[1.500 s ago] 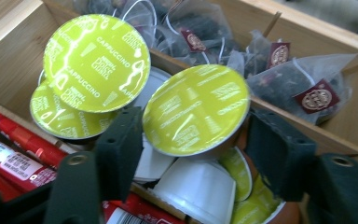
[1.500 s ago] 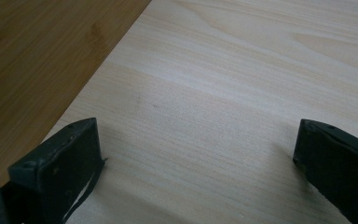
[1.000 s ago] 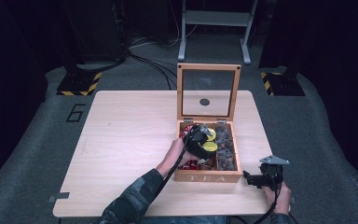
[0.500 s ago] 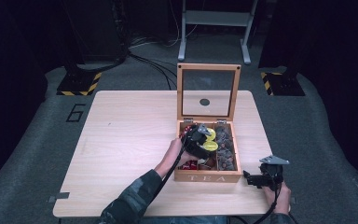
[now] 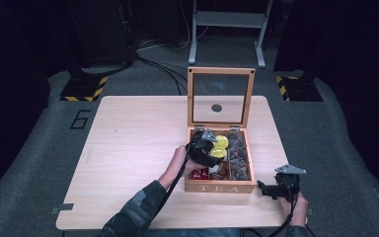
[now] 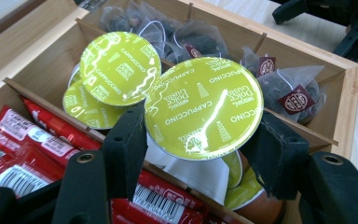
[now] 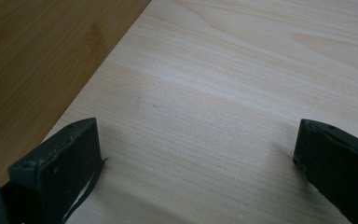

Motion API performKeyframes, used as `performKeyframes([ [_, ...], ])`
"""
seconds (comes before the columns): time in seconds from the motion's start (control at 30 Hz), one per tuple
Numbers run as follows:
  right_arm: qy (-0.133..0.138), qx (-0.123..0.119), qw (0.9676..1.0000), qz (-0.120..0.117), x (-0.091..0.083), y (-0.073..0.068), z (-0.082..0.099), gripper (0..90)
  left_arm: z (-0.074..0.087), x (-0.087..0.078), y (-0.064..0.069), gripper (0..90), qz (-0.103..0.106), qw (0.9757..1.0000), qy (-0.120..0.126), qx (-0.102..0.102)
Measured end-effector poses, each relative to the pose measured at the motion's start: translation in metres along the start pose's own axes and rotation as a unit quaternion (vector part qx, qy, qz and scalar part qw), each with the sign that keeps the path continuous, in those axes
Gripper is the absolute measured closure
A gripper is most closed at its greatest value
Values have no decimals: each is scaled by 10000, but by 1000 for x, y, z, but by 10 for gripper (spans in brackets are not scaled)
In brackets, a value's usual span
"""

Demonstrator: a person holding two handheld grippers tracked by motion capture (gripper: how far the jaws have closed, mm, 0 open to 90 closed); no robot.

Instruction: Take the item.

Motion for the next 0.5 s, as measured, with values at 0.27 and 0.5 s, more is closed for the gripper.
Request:
performKeyframes([
  [0.27, 3, -10, 10000, 1, 0, 0, 0, 1, 1, -14, -4, 405, -76, 9999, 149, -25],
  [0.5, 7, -27, 10000, 0, 0, 0, 0, 1, 1, -26, -8, 406, -133, 9995, 273, -32],
])
Point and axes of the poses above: each handheld gripper's, and its own axes: x roughly forward along the jaws, z roughly out of its underside, y roughly to its right, the point moved 8 cm from there along x, roughly forward along the jaws, and after that the axes turned 7 degrees about -x, right-handed, at the moved point
